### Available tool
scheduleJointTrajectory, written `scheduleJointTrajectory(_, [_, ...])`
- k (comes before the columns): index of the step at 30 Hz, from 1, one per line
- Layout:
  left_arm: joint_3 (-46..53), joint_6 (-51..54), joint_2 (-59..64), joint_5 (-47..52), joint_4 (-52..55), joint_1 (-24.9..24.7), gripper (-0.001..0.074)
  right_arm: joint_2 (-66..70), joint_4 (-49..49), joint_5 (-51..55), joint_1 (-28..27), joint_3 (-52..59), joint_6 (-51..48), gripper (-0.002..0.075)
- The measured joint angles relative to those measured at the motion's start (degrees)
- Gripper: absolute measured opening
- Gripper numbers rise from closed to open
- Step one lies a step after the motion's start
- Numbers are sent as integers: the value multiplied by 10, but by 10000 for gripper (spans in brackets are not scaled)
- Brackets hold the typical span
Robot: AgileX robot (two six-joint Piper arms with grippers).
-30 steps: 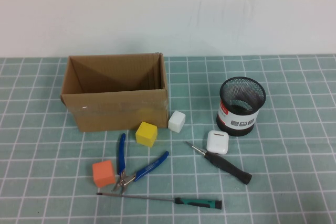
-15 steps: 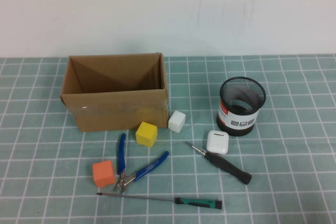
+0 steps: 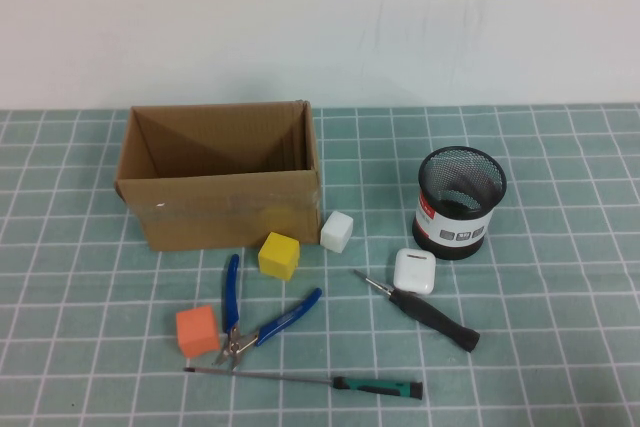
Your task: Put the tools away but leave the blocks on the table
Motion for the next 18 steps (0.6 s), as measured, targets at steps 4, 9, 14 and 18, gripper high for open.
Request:
scheduleJointTrajectory(4, [-86, -23, 27, 122, -5, 0, -4, 0, 0, 0, 0, 0, 0, -9])
scheduleJointTrajectory(9, [-241, 53, 155, 337, -5, 0, -4, 0, 0, 0, 0, 0, 0, -9])
scheduleJointTrajectory(14, [-366, 134, 328, 472, -5, 0, -4, 0, 0, 0, 0, 0, 0, -9])
scheduleJointTrajectory(18, [-439, 167, 450, 532, -4, 0, -4, 0, 0, 0, 0, 0, 0, -9])
